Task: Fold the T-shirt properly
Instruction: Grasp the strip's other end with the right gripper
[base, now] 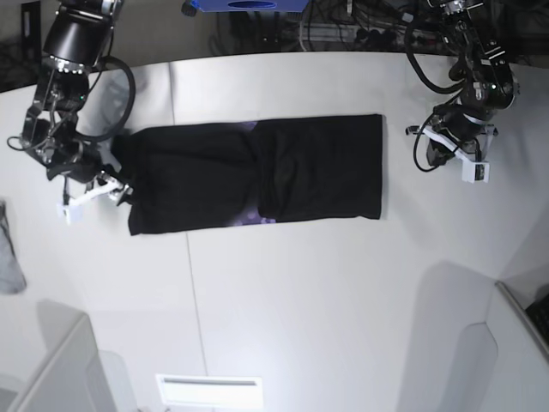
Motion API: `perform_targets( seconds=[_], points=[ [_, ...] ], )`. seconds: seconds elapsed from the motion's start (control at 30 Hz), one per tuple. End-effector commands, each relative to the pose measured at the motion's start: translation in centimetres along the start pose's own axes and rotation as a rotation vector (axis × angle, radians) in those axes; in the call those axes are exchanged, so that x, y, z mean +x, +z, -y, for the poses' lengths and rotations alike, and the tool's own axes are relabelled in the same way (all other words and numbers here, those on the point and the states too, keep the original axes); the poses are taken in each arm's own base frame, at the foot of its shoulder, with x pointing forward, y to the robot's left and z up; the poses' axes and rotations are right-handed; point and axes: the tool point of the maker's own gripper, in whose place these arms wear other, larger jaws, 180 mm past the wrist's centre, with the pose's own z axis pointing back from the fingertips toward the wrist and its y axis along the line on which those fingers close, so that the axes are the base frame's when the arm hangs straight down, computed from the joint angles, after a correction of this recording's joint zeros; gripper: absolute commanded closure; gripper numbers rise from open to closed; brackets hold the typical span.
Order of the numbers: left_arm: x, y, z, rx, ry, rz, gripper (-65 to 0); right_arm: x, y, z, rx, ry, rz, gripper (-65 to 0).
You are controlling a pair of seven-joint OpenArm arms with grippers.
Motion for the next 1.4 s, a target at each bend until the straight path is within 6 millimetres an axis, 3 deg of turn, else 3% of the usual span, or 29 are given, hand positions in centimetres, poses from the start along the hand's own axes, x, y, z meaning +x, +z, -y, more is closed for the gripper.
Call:
perform_targets(
  seconds=[0.0,0.17,0.37,0.63,0.73,0.87,1.03,1.2,1.37],
  points=[
    [0.6,-0.3,0.4,-0.022,-0.009,0.028,0.0,1.4,0.3,-0.5,0.019,0.014,0.036,-47.3],
    [-0.7,-2.3,2.1,-0.079,-0.008,0.029,0.0,-0.1,0.0,-1.2,0.057,0.099,-0.01,-46.8],
    [-0.9,-3.8,2.3,-0.083,0.027,0.027,0.0,-2.7,-1.3,-1.7,0.067,0.119,-0.086,-46.7],
    [-0.2,-4.4,2.3,-0.086,0.034,0.036,0.0,-5.4,-2.3,-3.2,0.095,0.174,-0.137,-46.5],
    [-0.6,-4.8,3.8,-0.12,0.014,0.02,0.0,-5.3,-2.5,-3.4,0.1,0.176,-0.121,-45.8],
    [-1.0,-5.1,5.0,-0.149,-0.003,0.006,0.0,-4.8,-2.6,-3.4,0.1,0.175,-0.092,-32.3],
    [-0.6,-5.9,6.9,-0.188,-0.046,-0.002,0.0,-3.9,-2.5,-3.7,0.103,0.177,-0.071,0.0],
    [-1.2,-7.4,8.2,-0.174,-0.176,-0.05,0.0,-2.7,-2.4,-4.2,0.109,0.2,-0.054,0.0],
    [-0.7,-7.8,10.2,-0.204,-0.176,-0.037,0.0,-1.2,-1.1,-5.0,0.06,0.241,0.01,0.0]
  ],
)
